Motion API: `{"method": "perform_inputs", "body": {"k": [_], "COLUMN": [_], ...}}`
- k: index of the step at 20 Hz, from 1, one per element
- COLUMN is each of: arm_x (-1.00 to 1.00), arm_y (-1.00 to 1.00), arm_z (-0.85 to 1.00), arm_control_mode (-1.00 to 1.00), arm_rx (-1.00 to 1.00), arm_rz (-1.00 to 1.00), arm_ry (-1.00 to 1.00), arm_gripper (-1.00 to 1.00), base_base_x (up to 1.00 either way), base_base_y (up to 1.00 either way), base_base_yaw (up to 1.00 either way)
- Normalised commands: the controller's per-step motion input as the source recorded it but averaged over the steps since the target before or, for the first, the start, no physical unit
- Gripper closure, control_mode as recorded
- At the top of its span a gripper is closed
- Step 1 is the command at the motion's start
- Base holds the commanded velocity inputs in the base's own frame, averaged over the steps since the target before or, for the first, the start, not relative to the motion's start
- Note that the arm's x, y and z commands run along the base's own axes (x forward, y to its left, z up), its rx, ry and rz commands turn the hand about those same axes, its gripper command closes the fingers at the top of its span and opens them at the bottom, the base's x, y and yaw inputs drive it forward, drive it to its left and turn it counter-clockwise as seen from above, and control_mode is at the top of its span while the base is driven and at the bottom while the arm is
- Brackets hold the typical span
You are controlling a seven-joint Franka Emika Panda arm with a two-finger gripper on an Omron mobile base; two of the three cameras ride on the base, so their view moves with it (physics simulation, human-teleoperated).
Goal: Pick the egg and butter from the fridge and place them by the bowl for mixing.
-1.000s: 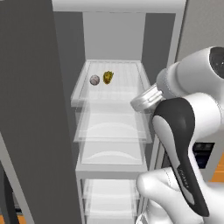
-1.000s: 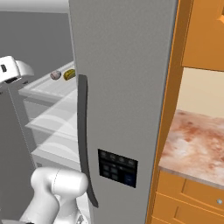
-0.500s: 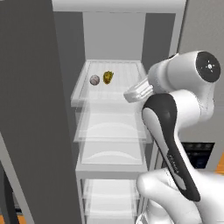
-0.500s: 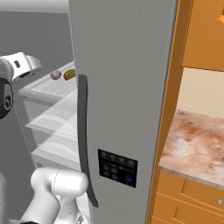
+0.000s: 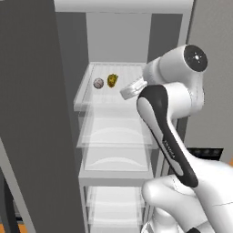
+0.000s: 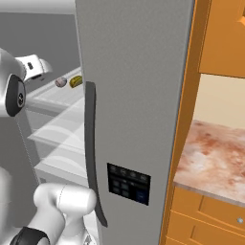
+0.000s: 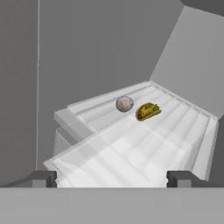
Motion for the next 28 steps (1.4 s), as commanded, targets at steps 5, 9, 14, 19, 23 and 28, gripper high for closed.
{"method": "perform_inputs", "body": {"k": [5,9,14,19,23,28], "arm_x": [0.45,0.49,0.50,0.47,0.47,0.46], "arm_y": [0.13,0.09,0.04,0.06,0.19,0.18], "arm_z": [-0.15,-0.22,-0.23,-0.28,-0.23,-0.17], "arm_control_mode": [-1.00,-1.00,-1.00,-1.00,-1.00,-1.00], "arm_rx": [0.00,0.00,0.00,0.00,0.00,0.00], "arm_rz": [0.00,0.00,0.00,0.00,0.00,0.00], "arm_ry": [-0.02,0.01,0.08,0.00,0.00,0.00], "arm_gripper": [-1.00,-1.00,-1.00,-1.00,-1.00,-1.00], "base_base_x": [0.00,0.00,0.00,0.00,0.00,0.00], "base_base_y": [0.00,0.00,0.00,0.00,0.00,0.00], "base_base_yaw": [0.00,0.00,0.00,0.00,0.00,0.00]}}
